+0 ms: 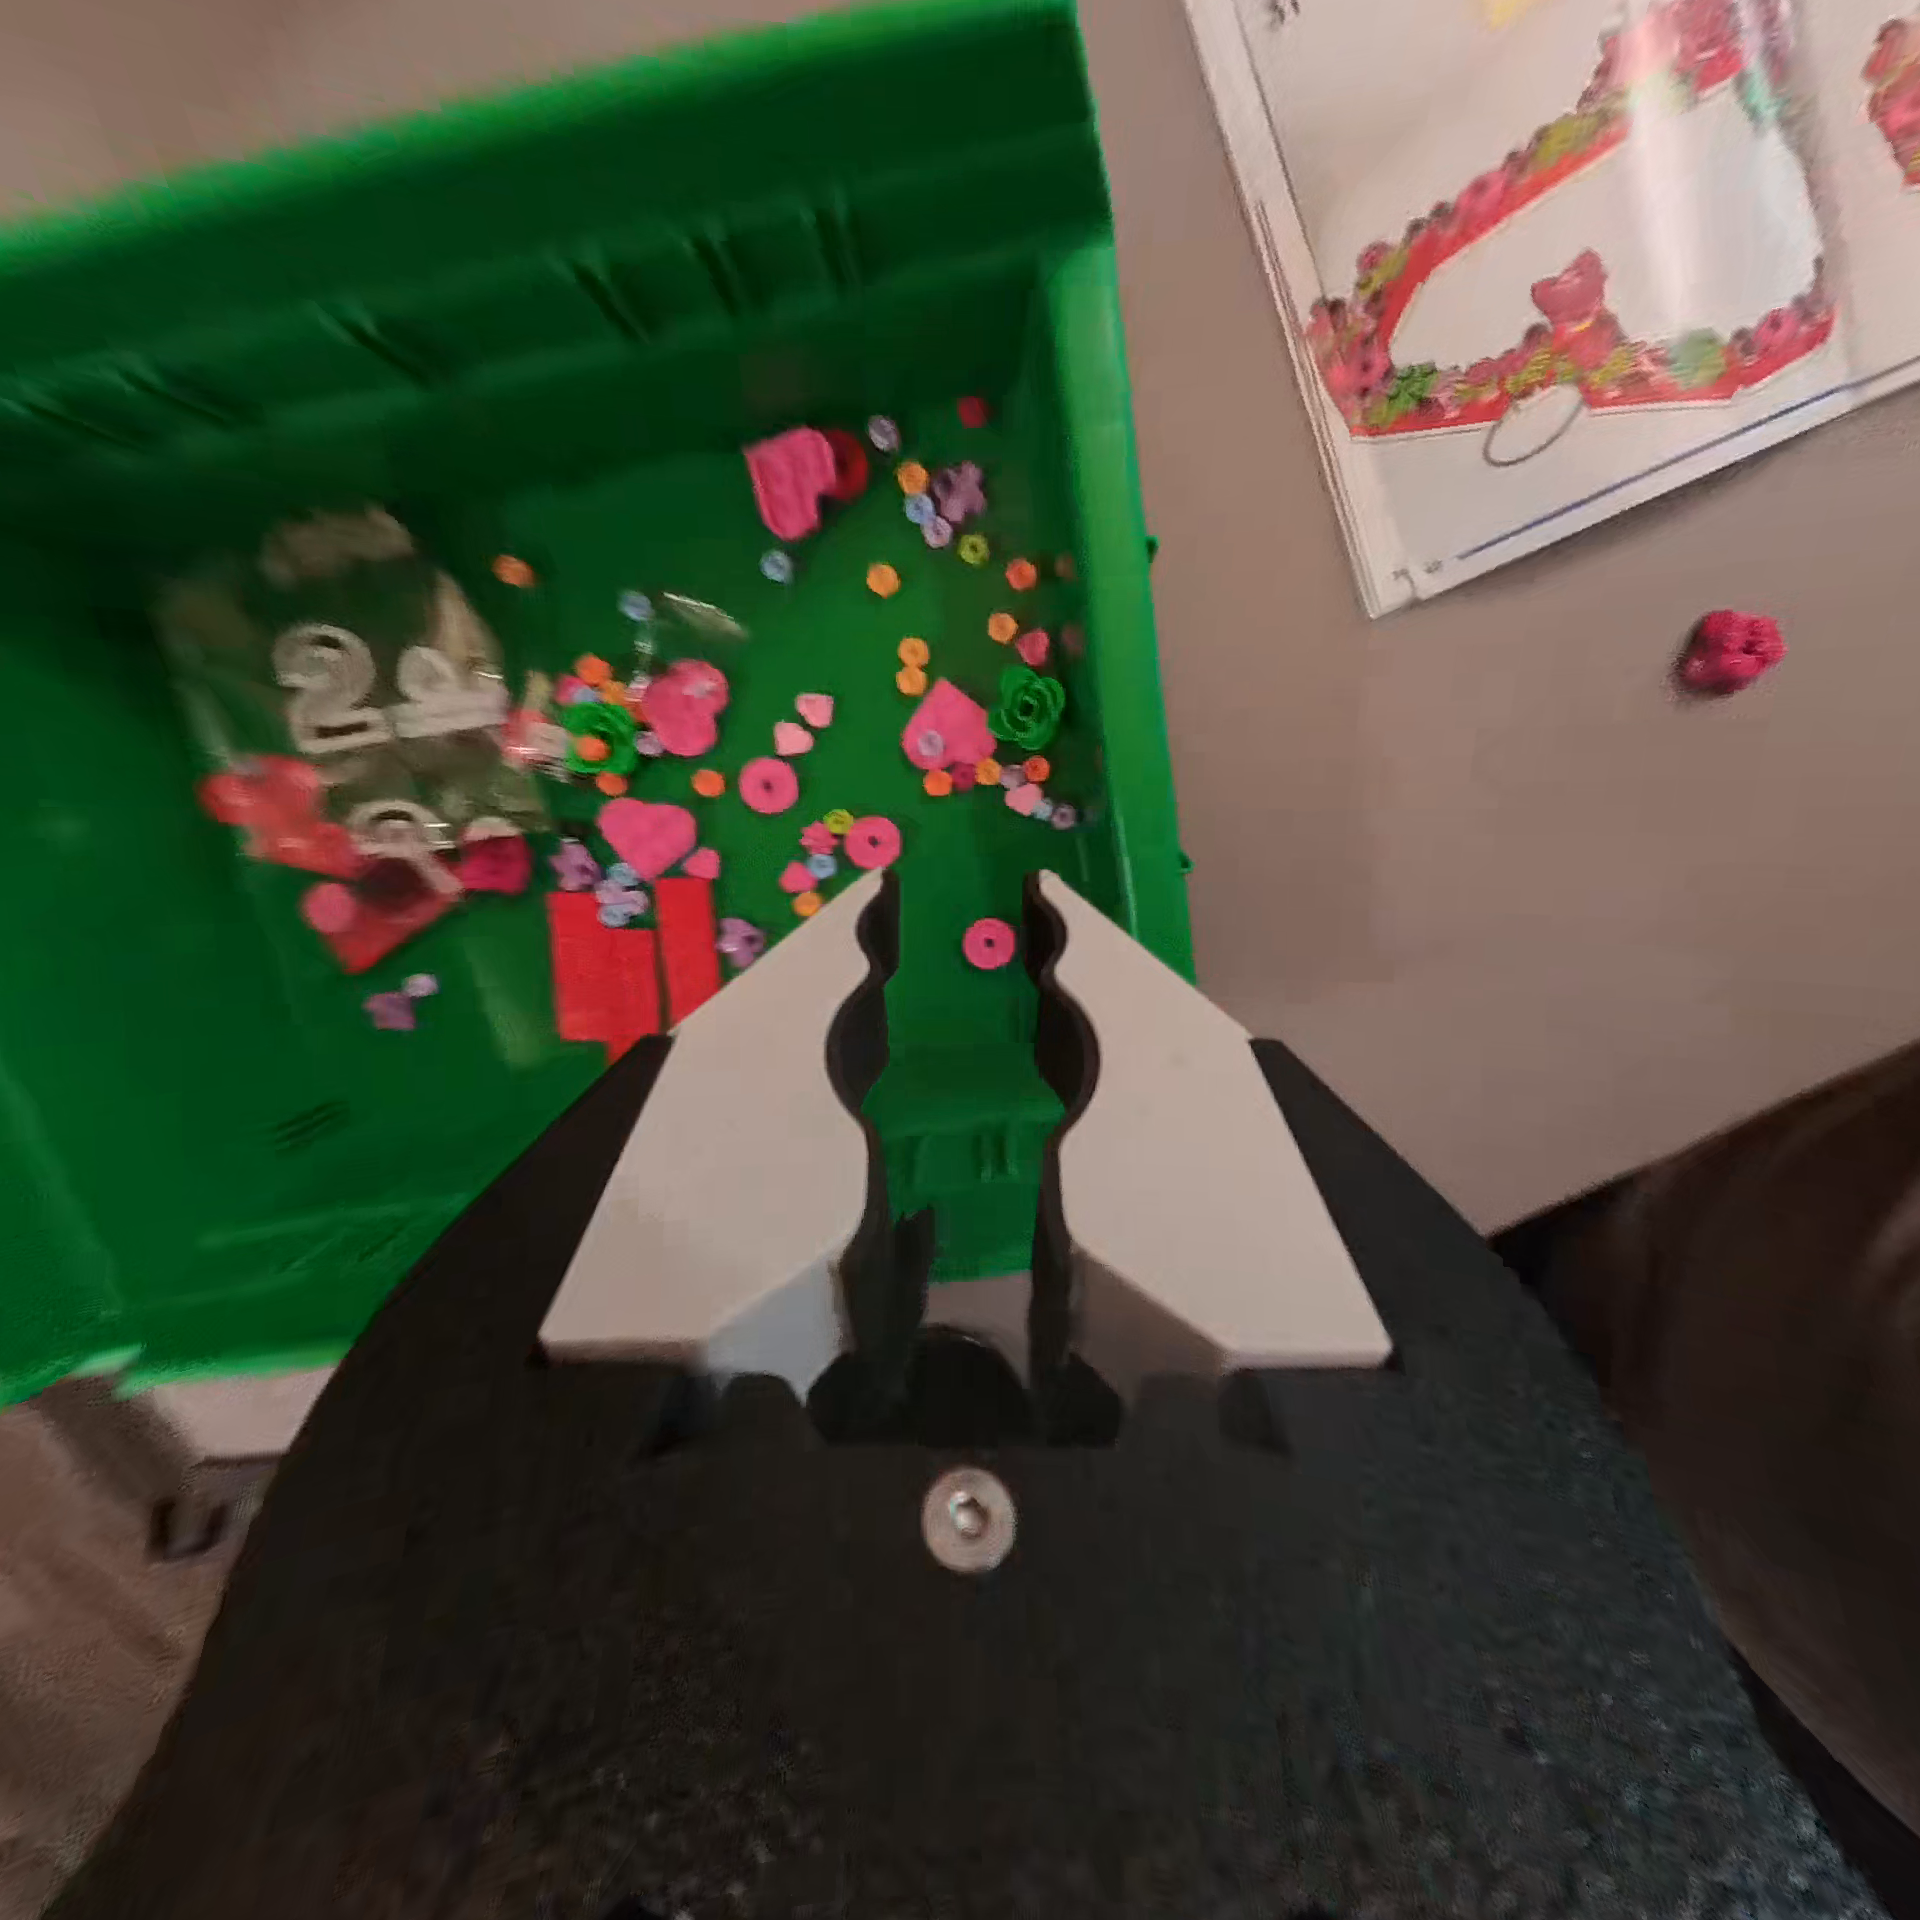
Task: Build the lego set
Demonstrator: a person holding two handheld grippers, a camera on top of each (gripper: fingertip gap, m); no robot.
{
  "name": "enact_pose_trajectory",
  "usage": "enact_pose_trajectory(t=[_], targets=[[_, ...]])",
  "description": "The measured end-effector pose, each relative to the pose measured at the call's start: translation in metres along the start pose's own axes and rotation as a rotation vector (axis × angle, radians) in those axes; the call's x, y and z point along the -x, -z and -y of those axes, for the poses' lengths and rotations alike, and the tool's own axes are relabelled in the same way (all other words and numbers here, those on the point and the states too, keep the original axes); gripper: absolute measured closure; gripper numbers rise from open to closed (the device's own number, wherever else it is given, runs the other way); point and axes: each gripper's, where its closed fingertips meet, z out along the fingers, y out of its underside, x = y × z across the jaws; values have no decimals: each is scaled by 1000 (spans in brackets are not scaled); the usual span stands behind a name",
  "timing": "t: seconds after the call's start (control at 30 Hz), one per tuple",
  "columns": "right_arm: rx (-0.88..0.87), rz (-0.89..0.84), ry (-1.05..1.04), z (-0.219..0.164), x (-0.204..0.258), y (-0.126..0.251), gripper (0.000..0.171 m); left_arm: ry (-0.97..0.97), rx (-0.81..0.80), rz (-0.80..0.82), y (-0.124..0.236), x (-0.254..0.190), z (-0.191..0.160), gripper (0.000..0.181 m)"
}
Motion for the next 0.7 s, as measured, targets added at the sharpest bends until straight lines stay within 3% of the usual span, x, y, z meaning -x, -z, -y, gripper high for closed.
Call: enact_pose_trajectory(t=[0.03,0.13,0.2,0.3,0.7], targets=[[0,-1,-3,0,-1,0,157,27,30,-65,-9,-2,-1,163],[-2,-4,-13,0,-2,0,156,115,141,-127,-35,4,-12,160],[-3,-5,-18,0,-2,0,157,171,193,-118,-50,10,-19,148],[-3,-3,-21,0,-2,0,156,213,248,-120,-65,14,-28,149],[-4,-5,-34,0,-2,-1,156,225,302,-78,-81,20,-35,155]])
